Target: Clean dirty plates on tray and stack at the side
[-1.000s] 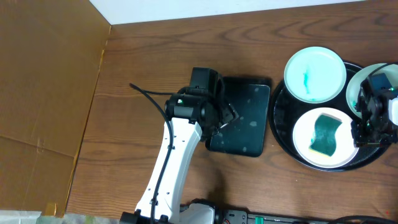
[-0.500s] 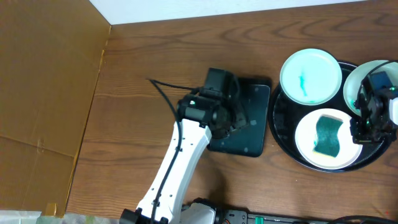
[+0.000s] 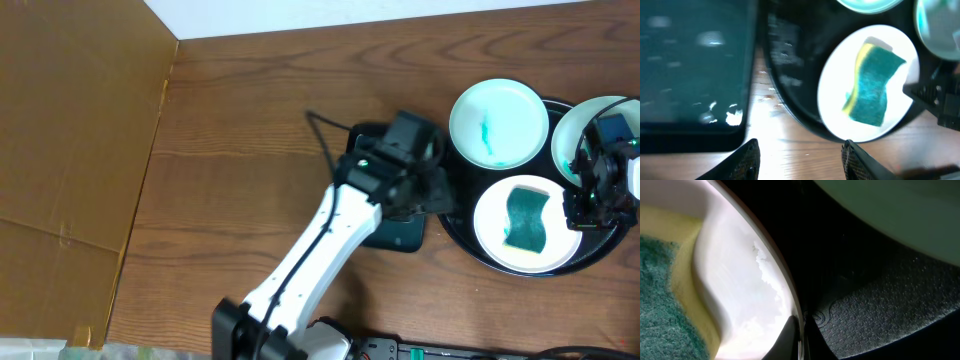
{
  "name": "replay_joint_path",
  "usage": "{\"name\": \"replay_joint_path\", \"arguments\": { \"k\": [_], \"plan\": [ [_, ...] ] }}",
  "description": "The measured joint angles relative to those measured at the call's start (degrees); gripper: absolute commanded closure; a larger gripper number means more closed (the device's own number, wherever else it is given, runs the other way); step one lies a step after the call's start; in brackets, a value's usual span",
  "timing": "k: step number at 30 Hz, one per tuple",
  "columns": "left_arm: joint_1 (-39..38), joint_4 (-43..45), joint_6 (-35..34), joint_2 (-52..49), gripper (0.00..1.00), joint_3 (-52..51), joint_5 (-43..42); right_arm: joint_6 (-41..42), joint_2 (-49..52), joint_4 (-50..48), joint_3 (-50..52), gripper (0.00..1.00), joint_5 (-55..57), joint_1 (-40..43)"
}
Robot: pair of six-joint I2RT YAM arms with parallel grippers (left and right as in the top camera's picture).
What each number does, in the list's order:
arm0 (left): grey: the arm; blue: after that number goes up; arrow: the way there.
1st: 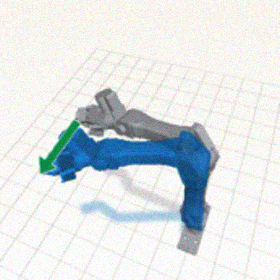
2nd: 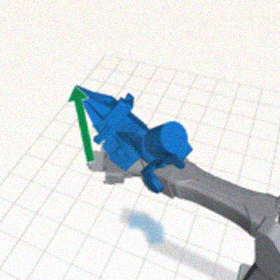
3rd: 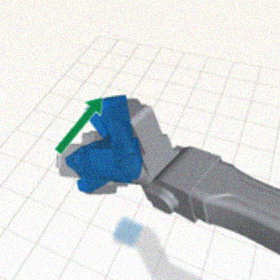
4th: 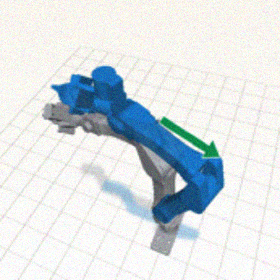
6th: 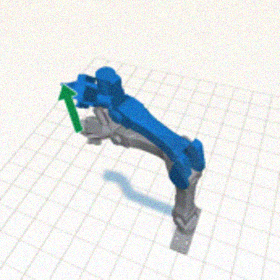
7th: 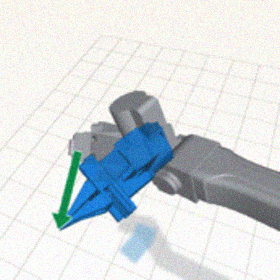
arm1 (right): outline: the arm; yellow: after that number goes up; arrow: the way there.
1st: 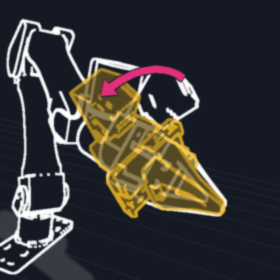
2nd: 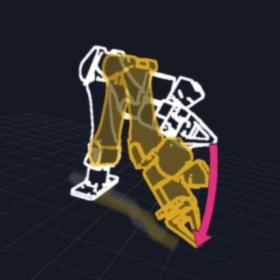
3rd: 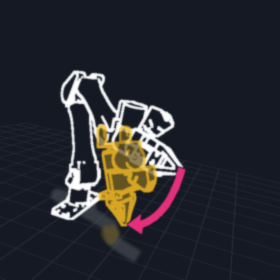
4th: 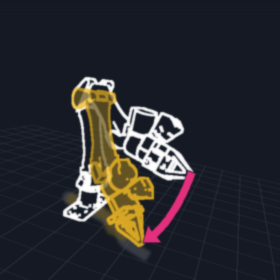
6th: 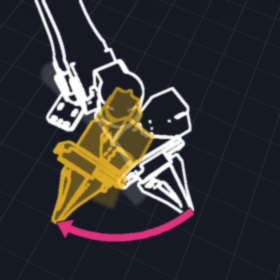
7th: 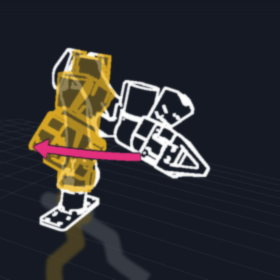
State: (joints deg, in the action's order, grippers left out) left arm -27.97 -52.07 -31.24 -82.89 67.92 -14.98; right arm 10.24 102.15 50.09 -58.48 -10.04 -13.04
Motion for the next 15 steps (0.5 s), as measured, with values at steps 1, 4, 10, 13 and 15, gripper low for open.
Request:
{"name": "replay_joint_path", "arguments": {
  "k": [1,4,10,13,15],
  "plan": [
    [-0.9,1.1,-0.1,-1.3,0.46,0.0,-0.7,0.0,0.0,0.0,0.0,0.99,0.0,0.0],
    [-3.4,4.5,-0.3,-4.6,0.41,0.0,-2.8,0.0,0.0,-0.1,0.0,0.99,0.0,0.0],
    [-9.1,11.0,-1.5,-11.7,0.34,0.0,-5.7,0.0,0.0,-0.1,0.0,0.99,0.0,0.0],
    [-11.8,13.1,-2.2,-14.7,0.30,0.0,-6.2,0.0,0.0,-0.2,0.0,0.99,0.0,0.0],
    [-13.7,15.1,-2.5,-16.5,0.30,0.0,-6.3,0.0,0.0,-0.2,0.0,0.99,0.0,0.0]
  ]
}}
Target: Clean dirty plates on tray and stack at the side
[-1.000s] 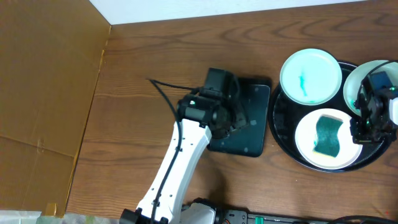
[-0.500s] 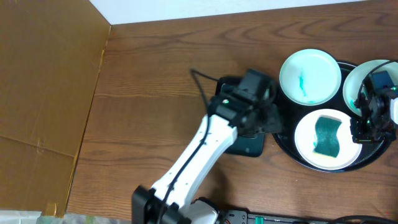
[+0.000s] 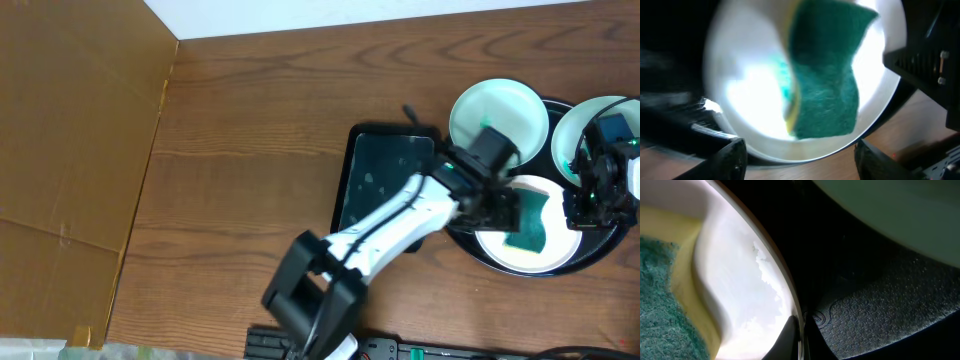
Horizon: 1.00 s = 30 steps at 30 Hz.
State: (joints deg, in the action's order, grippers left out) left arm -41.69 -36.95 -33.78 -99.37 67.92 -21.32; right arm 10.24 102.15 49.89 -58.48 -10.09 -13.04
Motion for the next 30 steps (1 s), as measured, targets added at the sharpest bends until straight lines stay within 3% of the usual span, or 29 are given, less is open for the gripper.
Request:
{"name": "replay_joint_path", "arguments": {
  "k": [12,17,20,30],
  "plan": [
    [-5.2,9.1,-4.0,-3.0,0.30,0.0,-0.1,0.0,0.0,-0.1,0.0,0.99,-0.1,0.0],
    [-5.2,8.9,-4.2,-3.8,0.31,0.0,2.8,0.0,0.0,-0.1,0.0,0.99,-0.1,0.0],
    [-5.2,8.9,-4.5,-3.8,0.37,0.0,4.3,0.0,0.0,-0.1,0.0,0.99,-0.1,0.0],
    [-5.2,9.6,-6.3,-4.2,0.37,0.0,8.0,0.0,0.0,-0.1,0.0,0.99,-0.1,0.0]
  ]
}}
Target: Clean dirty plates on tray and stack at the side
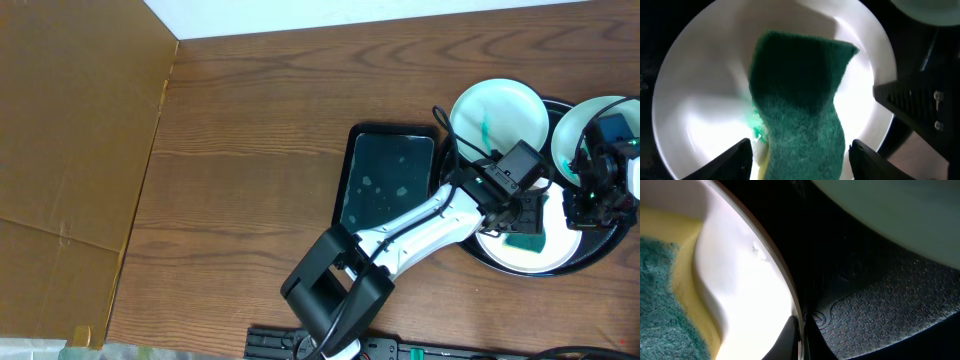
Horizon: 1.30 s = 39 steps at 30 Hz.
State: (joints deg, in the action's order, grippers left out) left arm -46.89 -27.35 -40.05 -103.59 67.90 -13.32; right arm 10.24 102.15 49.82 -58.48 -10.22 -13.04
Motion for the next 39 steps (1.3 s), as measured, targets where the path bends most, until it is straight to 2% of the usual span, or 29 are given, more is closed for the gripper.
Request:
{"name": "replay_joint_path", "arguments": {
  "k": [7,9,12,16,18,20,23,27,30,35,39],
  "plan": [
    [-0.2,2.7,-0.9,-4.3,0.37,0.0,0.2,0.0,0.0,0.0,0.0,0.99,0.0,0.0],
    [-0.4,3.3,-1.2,-4.9,0.46,0.0,0.2,0.0,0.0,0.0,0.0,0.99,0.0,0.0],
    [-0.6,3.5,-1.8,-4.9,0.48,0.0,0.4,0.0,0.0,0.0,0.0,0.99,0.0,0.0],
    [-0.6,3.4,-2.1,-4.9,0.57,0.0,0.7,0.0,0.0,0.0,0.0,0.99,0.0,0.0],
    [-0.6,3.2,-1.9,-4.9,0.58,0.0,1.0,0.0,0.0,0.0,0.0,0.99,0.0,0.0],
    [-0.6,3.2,-2.0,-4.9,0.56,0.0,1.3,0.0,0.0,0.0,0.0,0.99,0.0,0.0],
    [-0.7,2.9,-1.6,-4.9,0.37,0.0,1.5,0.0,0.0,0.0,0.0,0.99,0.0,0.0],
    [-0.6,2.3,-2.0,-4.9,0.36,0.0,1.7,0.0,0.0,0.0,0.0,0.99,0.0,0.0],
    [-0.6,2.3,-2.2,-4.9,0.51,0.0,1.7,0.0,0.0,0.0,0.0,0.99,0.0,0.0],
    [-0.8,2.4,-2.2,-4.9,0.68,0.0,1.7,0.0,0.0,0.0,0.0,0.99,0.0,0.0],
    [-0.9,2.4,-2.2,-4.9,0.92,0.0,1.6,0.0,0.0,0.0,0.0,0.99,0.0,0.0]
  ]
}}
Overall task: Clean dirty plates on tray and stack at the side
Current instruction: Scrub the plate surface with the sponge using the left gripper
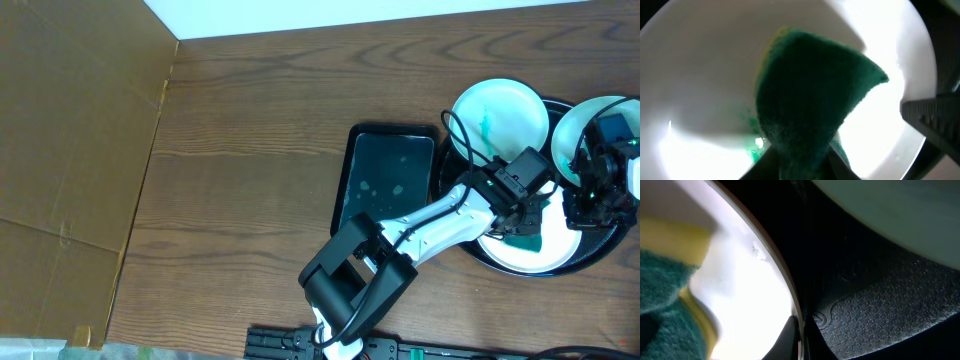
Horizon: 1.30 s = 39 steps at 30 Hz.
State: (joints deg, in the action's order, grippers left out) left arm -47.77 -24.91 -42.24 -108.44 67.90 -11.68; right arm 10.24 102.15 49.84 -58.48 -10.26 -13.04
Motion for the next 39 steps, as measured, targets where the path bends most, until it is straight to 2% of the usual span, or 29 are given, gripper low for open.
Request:
{"name": "replay_joint_path", "arguments": {
  "k": [7,14,25,32,39],
  "plan": [
    [-0.3,-2.3,-0.1,0.1,0.93,0.1,3.3,0.0,0.0,0.2,0.0,0.99,-0.4,0.0],
    [-0.5,-7.9,-1.7,0.7,0.93,0.4,12.4,0.0,0.0,0.3,0.0,0.99,-0.6,0.0],
    [1.1,-8.2,-1.9,3.8,0.93,0.4,18.5,0.0,0.0,0.4,0.0,0.99,-1.1,0.0],
    [1.9,-3.3,-2.7,9.4,0.93,0.4,13.6,0.0,0.0,0.4,0.0,0.99,-1.1,0.0],
    [1.5,-2.3,-7.0,5.2,0.93,0.4,8.4,0.0,0.0,0.4,0.0,0.99,-1.1,-0.1]
  ]
}}
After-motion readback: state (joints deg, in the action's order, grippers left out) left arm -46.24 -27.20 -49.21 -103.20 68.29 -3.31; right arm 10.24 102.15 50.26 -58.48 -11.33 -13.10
